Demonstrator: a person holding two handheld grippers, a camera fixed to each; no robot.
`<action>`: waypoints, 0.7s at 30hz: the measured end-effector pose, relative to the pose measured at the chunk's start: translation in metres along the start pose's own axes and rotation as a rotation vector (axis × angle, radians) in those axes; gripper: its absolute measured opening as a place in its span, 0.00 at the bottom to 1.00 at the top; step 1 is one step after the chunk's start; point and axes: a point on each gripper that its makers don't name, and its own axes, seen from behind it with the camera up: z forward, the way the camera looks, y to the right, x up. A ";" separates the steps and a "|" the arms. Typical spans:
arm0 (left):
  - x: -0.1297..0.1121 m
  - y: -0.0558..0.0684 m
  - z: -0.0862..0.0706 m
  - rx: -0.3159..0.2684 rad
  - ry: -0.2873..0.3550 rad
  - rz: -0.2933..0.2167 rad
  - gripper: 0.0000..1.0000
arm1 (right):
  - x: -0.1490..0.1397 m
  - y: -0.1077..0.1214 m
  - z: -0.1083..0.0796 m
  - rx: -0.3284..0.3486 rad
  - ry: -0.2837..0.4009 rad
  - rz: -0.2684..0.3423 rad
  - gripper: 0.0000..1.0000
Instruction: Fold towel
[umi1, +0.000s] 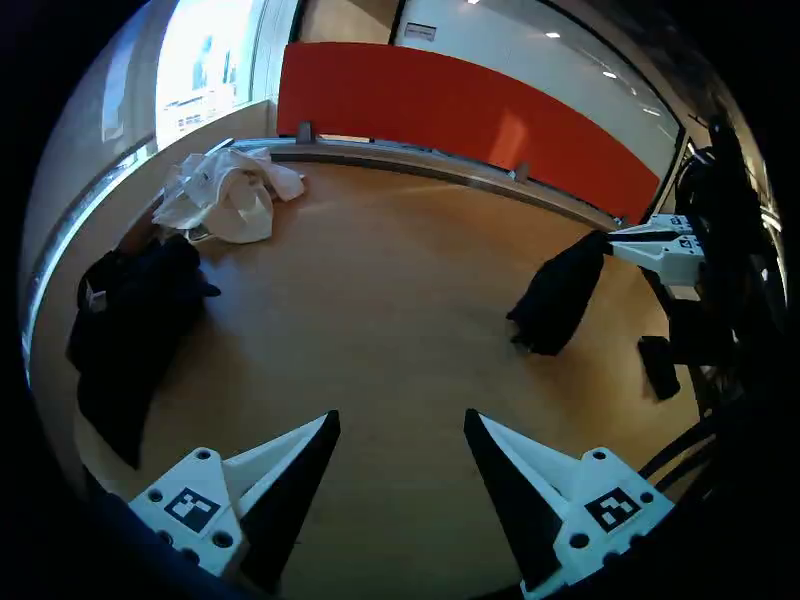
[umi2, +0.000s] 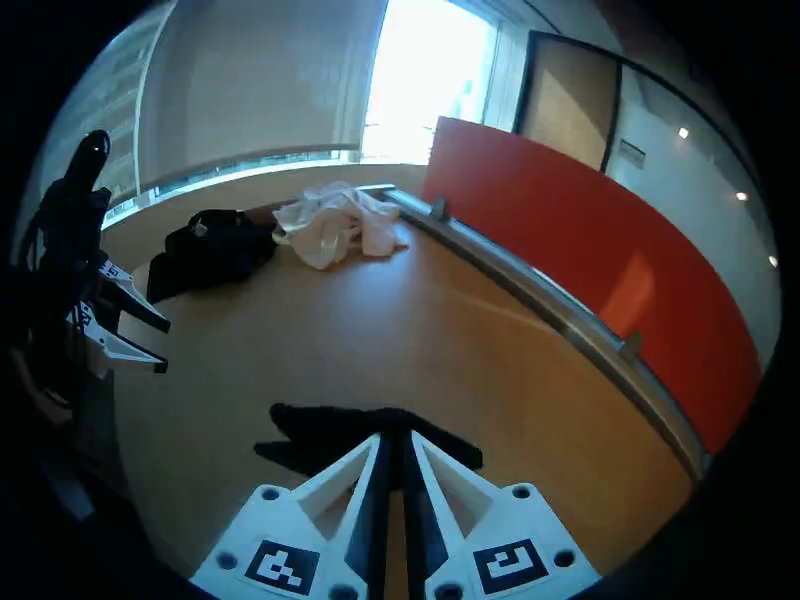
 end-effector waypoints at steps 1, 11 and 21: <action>0.001 0.000 0.000 -0.001 0.001 0.001 0.92 | 0.000 0.003 -0.003 -0.004 0.002 0.005 0.07; 0.003 0.005 0.002 -0.009 -0.003 0.014 0.92 | -0.021 0.047 -0.037 -0.065 -0.005 0.044 0.07; 0.008 0.014 0.009 -0.018 -0.012 0.030 0.92 | -0.065 0.105 -0.086 -0.138 -0.050 0.070 0.07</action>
